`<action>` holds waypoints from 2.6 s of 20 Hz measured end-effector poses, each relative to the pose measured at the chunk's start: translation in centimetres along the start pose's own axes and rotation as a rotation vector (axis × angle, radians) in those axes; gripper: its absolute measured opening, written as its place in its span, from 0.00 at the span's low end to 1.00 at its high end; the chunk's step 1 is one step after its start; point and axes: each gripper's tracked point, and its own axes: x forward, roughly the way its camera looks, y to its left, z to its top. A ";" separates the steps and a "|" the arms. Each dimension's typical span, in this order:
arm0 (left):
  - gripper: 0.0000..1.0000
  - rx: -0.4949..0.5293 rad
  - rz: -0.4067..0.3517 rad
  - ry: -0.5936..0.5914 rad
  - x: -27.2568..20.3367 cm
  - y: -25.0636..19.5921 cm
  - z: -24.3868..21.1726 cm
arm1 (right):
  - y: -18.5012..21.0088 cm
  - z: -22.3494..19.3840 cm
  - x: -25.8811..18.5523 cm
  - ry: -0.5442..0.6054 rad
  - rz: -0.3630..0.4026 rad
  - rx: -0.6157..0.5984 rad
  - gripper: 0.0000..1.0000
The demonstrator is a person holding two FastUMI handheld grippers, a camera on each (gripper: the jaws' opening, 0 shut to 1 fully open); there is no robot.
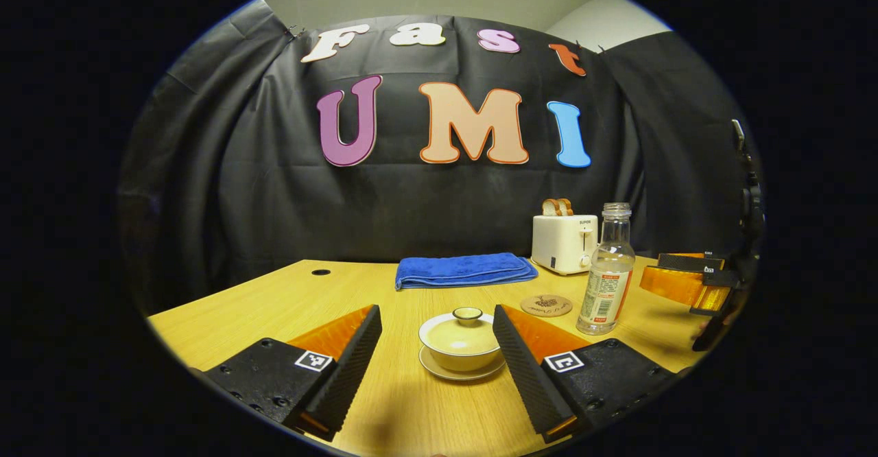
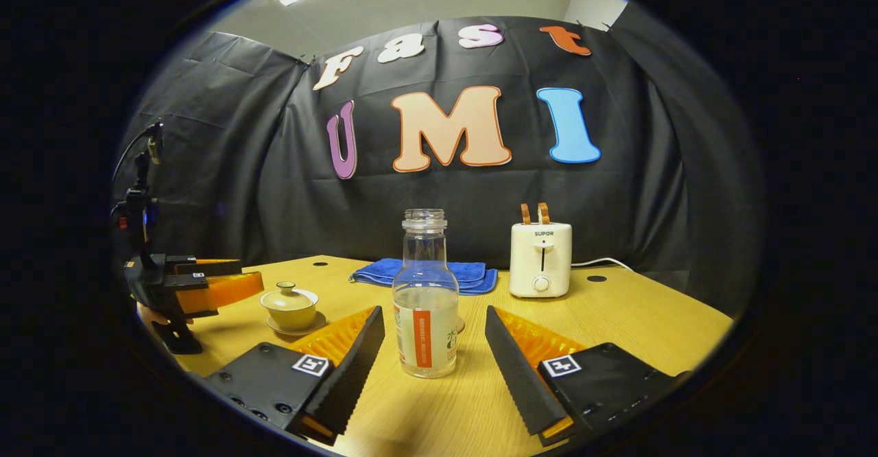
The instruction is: Open the teacup lid with one hand, grasp the water bottle and pour water into the teacup with the other hand; after pouring, place the water bottle on the coaster and then close the teacup lid.
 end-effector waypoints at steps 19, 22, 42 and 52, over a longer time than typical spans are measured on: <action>0.95 0.000 -0.064 0.007 1.2 -1.6 -0.2 | 0.0 0.0 -0.1 -0.002 0.001 0.000 0.93; 0.96 -0.001 -0.068 0.014 2.1 -1.7 -0.3 | 0.0 -0.1 0.0 -0.002 0.001 0.000 0.93; 0.77 0.009 -0.141 0.137 4.1 -3.8 -1.8 | 0.3 0.2 -0.6 -0.002 0.002 0.001 0.94; 0.46 0.017 -0.146 0.177 4.7 -3.8 -2.3 | 0.2 0.2 -0.5 -0.001 0.002 0.002 0.94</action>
